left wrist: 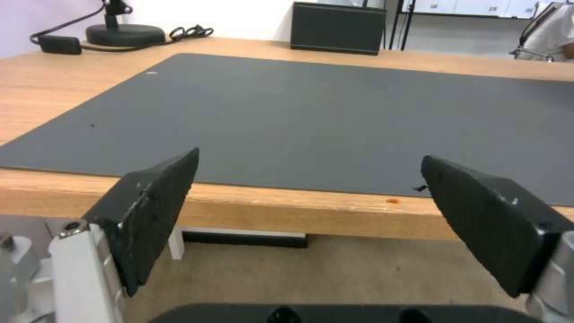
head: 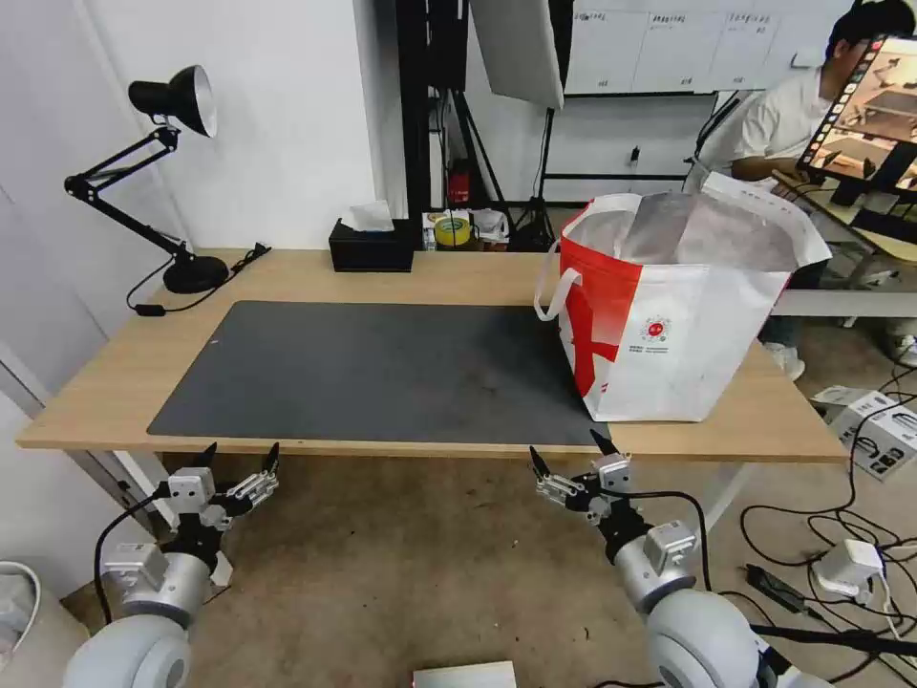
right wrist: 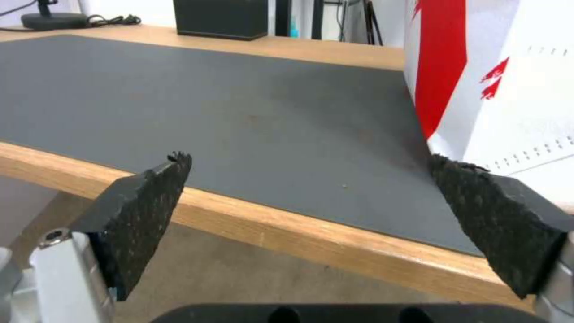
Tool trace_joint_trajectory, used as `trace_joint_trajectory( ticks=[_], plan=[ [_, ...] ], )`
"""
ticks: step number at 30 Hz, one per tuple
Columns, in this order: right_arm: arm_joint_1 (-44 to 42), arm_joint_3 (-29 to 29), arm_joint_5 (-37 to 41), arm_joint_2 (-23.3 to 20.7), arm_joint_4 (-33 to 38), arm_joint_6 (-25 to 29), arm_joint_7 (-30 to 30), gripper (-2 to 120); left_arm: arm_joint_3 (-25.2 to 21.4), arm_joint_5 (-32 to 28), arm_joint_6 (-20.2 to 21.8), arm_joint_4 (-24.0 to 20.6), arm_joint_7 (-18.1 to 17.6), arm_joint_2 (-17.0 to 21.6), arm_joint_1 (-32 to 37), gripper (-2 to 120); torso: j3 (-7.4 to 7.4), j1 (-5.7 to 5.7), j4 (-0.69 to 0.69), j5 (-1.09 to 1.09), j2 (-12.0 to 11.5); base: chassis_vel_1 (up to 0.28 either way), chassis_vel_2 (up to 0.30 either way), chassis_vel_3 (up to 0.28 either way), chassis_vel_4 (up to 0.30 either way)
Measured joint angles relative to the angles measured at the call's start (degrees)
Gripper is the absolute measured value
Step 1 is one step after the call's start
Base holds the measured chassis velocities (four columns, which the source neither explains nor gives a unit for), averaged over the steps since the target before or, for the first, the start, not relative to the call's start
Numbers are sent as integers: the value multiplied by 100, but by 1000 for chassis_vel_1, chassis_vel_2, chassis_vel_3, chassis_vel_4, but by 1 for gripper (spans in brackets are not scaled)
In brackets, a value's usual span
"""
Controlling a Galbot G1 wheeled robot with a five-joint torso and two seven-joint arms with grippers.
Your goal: Pick up the trash from the table and place it into the takeout bag.
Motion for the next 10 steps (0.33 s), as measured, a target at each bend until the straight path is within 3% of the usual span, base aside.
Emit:
trace_joint_trajectory(
  ticks=[10],
  plan=[
    [0, 0, 0, 0, 0, 0, 0, 100, 6, -3, 0, 2, -5, 4, -7, 100, 0, 0, 0, 0, 0, 0, 0, 0, 0]
  ],
)
